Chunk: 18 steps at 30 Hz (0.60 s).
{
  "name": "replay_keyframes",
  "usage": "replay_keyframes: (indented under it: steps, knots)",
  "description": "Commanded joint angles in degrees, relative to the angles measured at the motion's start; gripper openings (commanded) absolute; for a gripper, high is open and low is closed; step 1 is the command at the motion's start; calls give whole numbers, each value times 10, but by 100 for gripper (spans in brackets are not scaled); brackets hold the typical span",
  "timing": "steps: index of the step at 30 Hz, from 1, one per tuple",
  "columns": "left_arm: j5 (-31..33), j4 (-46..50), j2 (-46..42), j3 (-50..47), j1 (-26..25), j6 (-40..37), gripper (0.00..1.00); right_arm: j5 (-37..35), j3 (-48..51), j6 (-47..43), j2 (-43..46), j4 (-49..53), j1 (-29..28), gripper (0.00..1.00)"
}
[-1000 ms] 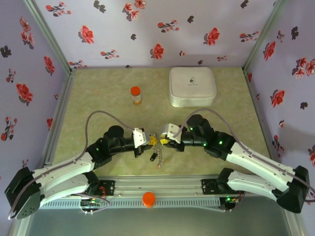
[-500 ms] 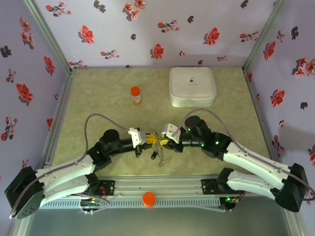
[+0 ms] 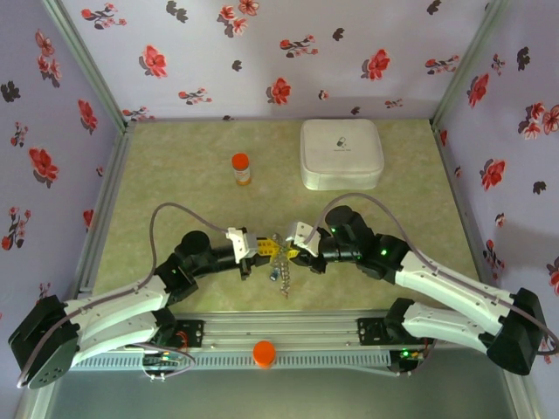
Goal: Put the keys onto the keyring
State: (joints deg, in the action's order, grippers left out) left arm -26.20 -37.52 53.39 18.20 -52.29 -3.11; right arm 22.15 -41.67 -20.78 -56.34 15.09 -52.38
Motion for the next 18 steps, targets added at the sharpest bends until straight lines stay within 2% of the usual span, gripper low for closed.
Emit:
replay_keyframes:
  steps: [1,5,8,13,14,16,18]
  knots:
    - [-17,-78,-9,-7,1,15,0,26,-25,0,-5,-9,-2,7]
    - [-19,-98,-12,-8,1,20,0,59,-41,-6,-29,0,-7,1]
    - [-21,-113,-14,-7,1,23,0,67,-47,-24,-46,22,-8,0]
    - [-22,-114,-15,-23,1,16,0,47,-55,-44,-37,50,-6,0]
    - [-22,-107,-14,-22,1,13,0,38,-55,-47,-29,54,-6,3]
    - [-22,-93,-13,-20,1,7,0,14,-53,-52,-13,59,-5,14]
    - [-22,-73,-10,-15,1,-1,0,-8,-49,-60,7,62,-3,19]
